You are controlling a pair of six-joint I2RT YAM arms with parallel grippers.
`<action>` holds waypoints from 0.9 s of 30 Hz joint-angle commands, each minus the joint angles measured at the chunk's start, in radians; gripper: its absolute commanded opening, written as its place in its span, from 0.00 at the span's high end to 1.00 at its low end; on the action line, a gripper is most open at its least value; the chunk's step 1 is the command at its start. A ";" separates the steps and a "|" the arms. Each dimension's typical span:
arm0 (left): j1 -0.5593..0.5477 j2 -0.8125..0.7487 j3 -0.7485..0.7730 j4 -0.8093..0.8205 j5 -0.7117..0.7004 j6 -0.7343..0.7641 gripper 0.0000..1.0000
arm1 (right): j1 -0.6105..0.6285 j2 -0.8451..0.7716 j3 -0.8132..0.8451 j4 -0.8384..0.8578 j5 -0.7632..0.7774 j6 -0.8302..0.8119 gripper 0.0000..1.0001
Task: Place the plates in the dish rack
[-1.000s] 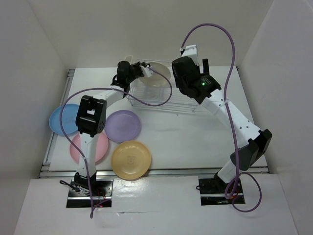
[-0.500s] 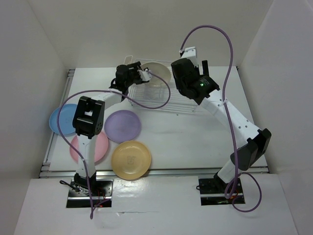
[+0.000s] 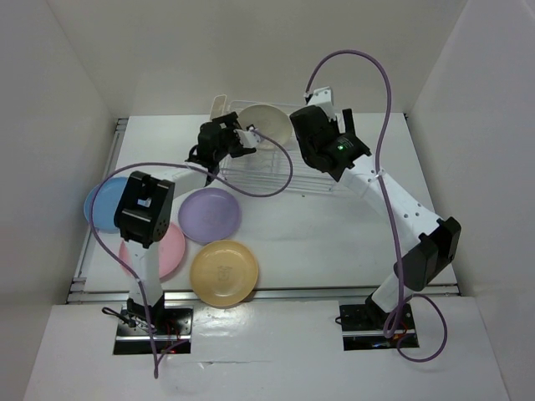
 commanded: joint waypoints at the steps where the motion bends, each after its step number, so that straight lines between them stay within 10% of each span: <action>1: -0.022 -0.185 -0.088 0.128 -0.100 -0.016 0.01 | -0.008 -0.009 -0.015 0.040 0.017 0.007 0.00; 7: -0.132 -0.489 -0.276 -0.089 -0.242 -0.089 0.01 | -0.040 -0.028 -0.045 0.040 -0.011 0.007 0.00; 11: -0.237 -0.684 -0.234 -0.601 -0.461 -0.371 0.01 | -0.040 -0.052 -0.102 0.053 -0.034 0.017 0.00; 18: -0.050 -1.011 -0.393 -0.955 -0.227 -0.750 0.01 | -0.040 0.048 -0.021 0.031 -0.111 0.059 0.00; 27: 0.156 -0.904 -0.510 -1.003 -0.054 -0.683 0.07 | -0.040 0.030 0.005 0.008 -0.190 0.088 0.00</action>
